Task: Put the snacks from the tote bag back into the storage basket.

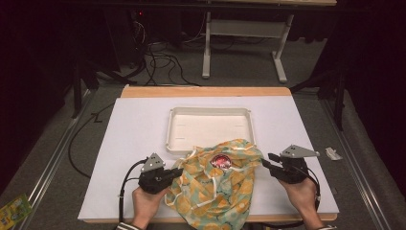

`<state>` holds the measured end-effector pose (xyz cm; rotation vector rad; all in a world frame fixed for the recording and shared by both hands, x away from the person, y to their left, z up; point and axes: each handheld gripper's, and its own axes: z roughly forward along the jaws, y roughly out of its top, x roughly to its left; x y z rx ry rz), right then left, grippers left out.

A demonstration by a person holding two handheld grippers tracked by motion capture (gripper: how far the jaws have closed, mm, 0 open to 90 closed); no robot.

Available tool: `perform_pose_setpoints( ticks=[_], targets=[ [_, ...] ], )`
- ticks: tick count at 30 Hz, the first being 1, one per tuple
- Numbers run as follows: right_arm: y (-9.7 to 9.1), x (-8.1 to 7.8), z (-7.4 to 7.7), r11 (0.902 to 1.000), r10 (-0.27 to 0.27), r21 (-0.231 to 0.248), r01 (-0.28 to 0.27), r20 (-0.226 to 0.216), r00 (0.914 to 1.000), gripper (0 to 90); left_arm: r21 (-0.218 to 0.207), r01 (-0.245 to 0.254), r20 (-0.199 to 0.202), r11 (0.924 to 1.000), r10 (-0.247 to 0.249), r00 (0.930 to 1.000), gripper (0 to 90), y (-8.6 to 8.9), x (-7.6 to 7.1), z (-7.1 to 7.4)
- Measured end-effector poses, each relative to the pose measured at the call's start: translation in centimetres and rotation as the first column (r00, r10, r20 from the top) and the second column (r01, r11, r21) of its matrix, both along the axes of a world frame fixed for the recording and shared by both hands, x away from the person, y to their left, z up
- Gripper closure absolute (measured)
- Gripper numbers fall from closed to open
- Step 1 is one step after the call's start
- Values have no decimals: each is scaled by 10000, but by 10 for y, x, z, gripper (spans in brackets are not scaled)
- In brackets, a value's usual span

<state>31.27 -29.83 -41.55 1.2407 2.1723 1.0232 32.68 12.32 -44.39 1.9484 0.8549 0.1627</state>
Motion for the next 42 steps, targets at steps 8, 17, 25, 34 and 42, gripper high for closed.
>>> perform_pose_setpoints(
  ticks=[8, 17, 25, 34, 42],
  targets=[
    [11, -8, 10, 9994, 325, 66, -328, 359, 9988, 621, -1, 19, 10, 10000, -19, 10000, 896, 0, 0, 0],
    [32, -12, 18, 9921, 1185, 367, -1199, 378, 9922, 605, 3, 41, 9, 10000, -41, 10000, 896, 0, 0, 0],
    [44, -7, 13, 9852, 1653, 441, -1655, 67, 9862, 538, -2, 36, 25, 10000, -36, 10000, 896, 0, -1, 0],
    [58, -5, 12, 9708, 2353, 471, -2354, 67, 9719, 468, -39, 57, 27, 10000, -57, 10000, 896, -1, 0, 0],
    [71, -8, 21, 9584, 2768, 651, -2781, 280, 9605, 469, -76, 76, 34, 9999, -76, 10000, 896, -1, 0, 0]
  ],
)
